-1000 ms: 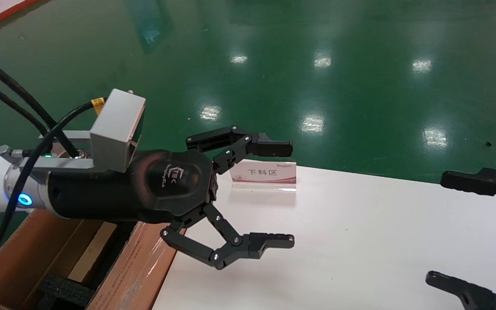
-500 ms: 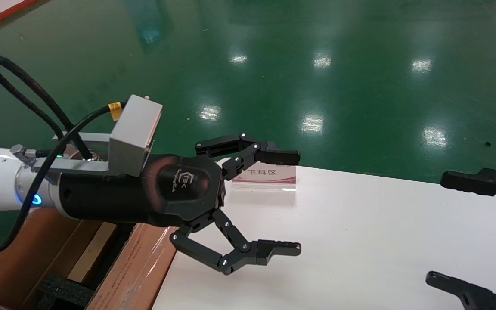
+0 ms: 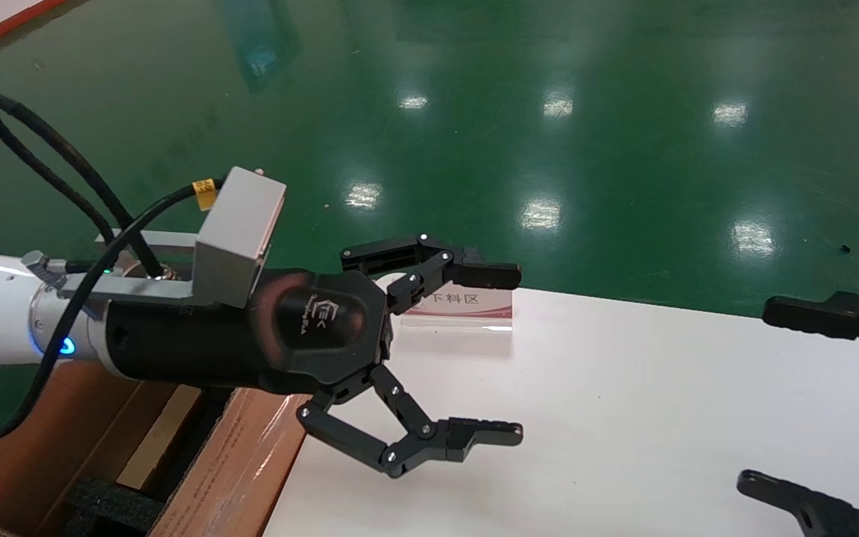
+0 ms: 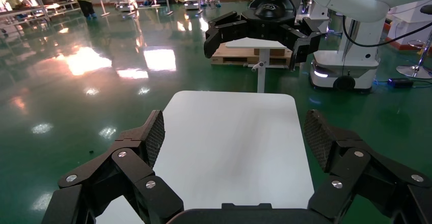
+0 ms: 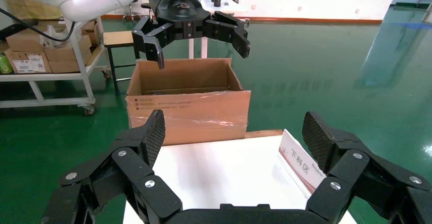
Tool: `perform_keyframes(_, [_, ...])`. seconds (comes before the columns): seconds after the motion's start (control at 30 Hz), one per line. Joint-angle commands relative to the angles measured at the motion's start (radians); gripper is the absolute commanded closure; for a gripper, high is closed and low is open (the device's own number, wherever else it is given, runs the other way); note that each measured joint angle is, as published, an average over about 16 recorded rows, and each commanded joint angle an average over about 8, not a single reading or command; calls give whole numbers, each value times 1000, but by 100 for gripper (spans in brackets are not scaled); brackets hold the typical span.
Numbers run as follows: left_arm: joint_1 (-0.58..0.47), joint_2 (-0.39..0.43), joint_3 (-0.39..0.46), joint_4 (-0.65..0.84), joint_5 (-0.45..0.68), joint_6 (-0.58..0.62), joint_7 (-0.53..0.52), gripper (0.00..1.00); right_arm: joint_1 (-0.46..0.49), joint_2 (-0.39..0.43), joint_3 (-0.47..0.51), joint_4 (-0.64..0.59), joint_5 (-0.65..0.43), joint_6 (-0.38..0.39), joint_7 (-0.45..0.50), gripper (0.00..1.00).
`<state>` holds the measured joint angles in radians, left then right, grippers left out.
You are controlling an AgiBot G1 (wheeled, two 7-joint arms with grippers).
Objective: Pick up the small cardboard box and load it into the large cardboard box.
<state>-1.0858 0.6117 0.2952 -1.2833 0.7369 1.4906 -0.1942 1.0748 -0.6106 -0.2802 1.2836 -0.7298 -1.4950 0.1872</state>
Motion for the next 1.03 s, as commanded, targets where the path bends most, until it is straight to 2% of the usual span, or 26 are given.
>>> perform_keyframes(0.03, [1,0,-1,0,0,0,1,0,0,0,0,0,0,0,0,0])
perform_keyframes(1.03, [11,0,-15,0,-6,5,7,0,0,0,0,0,-1,-1,0,0])
